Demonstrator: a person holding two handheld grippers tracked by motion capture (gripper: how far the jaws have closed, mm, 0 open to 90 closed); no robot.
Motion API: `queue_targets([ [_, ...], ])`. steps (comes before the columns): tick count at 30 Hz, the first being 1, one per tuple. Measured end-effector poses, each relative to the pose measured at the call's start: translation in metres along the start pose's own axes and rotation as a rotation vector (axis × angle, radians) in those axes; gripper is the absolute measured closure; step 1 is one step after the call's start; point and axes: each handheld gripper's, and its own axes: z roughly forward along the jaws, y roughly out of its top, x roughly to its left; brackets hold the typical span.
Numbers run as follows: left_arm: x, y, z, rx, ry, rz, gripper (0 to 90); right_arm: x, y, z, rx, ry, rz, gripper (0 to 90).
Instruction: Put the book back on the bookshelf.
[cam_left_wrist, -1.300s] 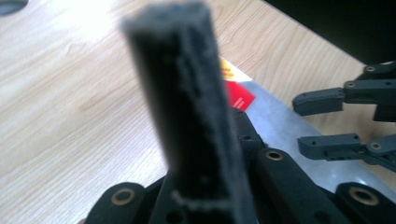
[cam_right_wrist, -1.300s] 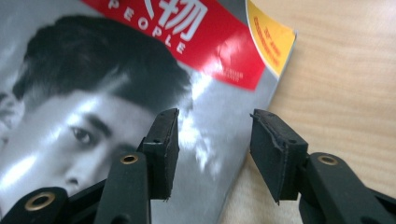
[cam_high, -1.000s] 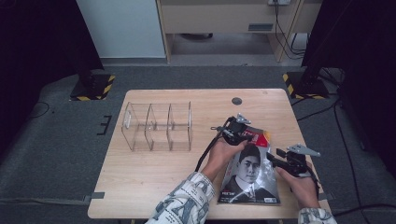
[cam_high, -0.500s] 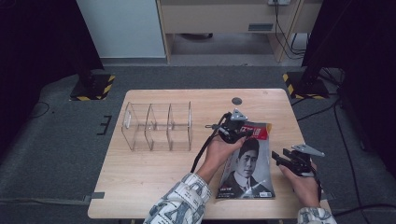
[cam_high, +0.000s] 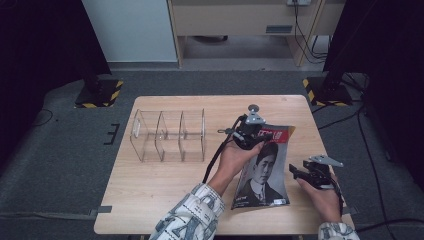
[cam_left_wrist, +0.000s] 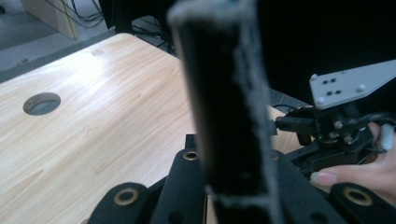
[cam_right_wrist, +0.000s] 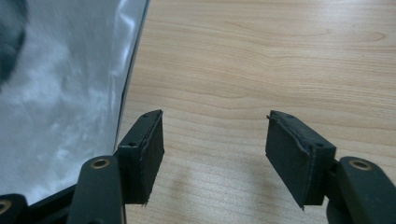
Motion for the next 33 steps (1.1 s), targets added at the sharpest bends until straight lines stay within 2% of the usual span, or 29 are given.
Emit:
queue_targets([
  [5, -0.003, 0.004, -0.005, -0.018, -0.006, 0.006, 86.6, 0.003, -0.001, 0.002, 0.015, 0.004, -0.008, 35.4],
  [6, -0.002, 0.007, -0.007, -0.023, -0.012, 0.001, 86.6, 0.003, -0.001, 0.004, 0.014, -0.003, -0.011, 31.7],
  [10, -0.001, 0.011, -0.012, -0.038, -0.017, -0.002, 86.6, 0.003, -0.002, 0.006, 0.028, -0.005, -0.005, 28.0],
  [17, -0.002, 0.019, -0.025, -0.07, -0.024, -0.004, 86.7, 0.003, -0.004, 0.009, 0.042, -0.008, -0.01, 27.1],
  [20, -0.002, 0.022, -0.033, -0.088, -0.026, -0.008, 86.6, 0.005, -0.005, 0.011, 0.055, -0.002, -0.038, 26.7],
  [29, 0.004, 0.028, -0.049, -0.116, -0.021, -0.011, 86.7, 0.008, -0.007, 0.015, 0.07, 0.004, -0.065, 28.3],
  [33, 0.005, 0.026, -0.057, -0.139, -0.017, -0.021, 86.7, 0.007, -0.007, 0.016, 0.071, 0.001, -0.056, 22.1],
])
